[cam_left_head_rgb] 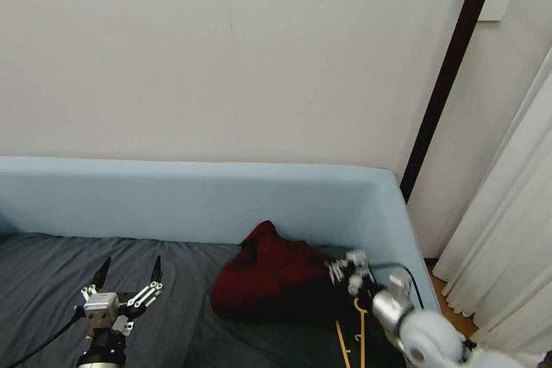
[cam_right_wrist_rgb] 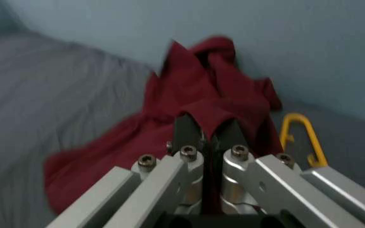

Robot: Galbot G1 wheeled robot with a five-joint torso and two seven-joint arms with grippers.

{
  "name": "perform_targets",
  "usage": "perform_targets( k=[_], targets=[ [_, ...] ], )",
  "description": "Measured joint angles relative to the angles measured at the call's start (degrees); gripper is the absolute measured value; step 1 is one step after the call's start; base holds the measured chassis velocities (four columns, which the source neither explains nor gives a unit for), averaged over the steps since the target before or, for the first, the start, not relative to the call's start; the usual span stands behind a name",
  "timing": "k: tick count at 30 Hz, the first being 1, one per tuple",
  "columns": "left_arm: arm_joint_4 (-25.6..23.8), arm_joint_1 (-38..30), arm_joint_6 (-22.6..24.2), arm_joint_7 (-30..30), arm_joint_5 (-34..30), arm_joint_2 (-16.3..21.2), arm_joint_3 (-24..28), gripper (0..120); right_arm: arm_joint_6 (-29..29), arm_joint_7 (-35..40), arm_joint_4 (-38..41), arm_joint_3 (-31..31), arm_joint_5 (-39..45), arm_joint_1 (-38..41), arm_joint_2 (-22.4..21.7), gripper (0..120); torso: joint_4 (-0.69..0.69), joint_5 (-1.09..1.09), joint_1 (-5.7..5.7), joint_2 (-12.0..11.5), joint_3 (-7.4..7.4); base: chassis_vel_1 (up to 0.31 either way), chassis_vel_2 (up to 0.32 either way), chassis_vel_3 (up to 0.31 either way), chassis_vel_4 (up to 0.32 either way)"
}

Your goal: Pick up the clothes from the sofa and hang them on the clothes hanger.

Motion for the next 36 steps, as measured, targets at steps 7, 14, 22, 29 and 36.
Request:
perform_targets(
  k=[7, 14, 22, 29, 36],
  targets=[
    [4.16, -1.87, 1.11, -0.82, 0.11, 1.39, -1.18, 100, -4.52, 0.70, -2.93, 2.39, -6.40, -6.82, 0.45, 0, 0.07, -0.02, 0.00, 0.00, 0.00, 0.000, 0.000, 0.000, 0.000],
    [6.48, -2.97, 3.42, -3.24, 0.43, 1.72, -2.11, 100, -8.78, 3.39, -7.35, 1.56, -10.52, -6.74, 2.61, 21, 0.06, -0.03, 0.01, 0.00, 0.01, 0.000, 0.000, 0.000, 0.000],
    [8.50, -3.10, 3.38, -3.17, 0.38, 3.75, -2.91, 100, -26.96, 26.10, 1.70, -0.38, -6.70, -6.23, 6.20, 53, 0.05, -0.03, 0.01, 0.00, 0.01, 0.000, 0.000, 0.000, 0.000],
    [8.35, -2.96, 2.81, -3.10, 0.51, 4.18, -3.29, 100, -23.56, 25.10, 9.75, -1.26, -4.55, -7.19, 4.55, 78, 0.03, -0.05, 0.01, 0.00, 0.01, 0.000, 0.000, 0.000, 0.000],
    [8.78, -2.50, 2.26, -2.44, 2.01, 3.60, -3.23, 100, -7.09, 11.41, -6.44, -3.18, -12.24, -1.17, 13.03, 98, 0.06, -0.01, 0.02, -0.02, 0.02, 0.000, 0.000, 0.000, 0.000]
  ],
)
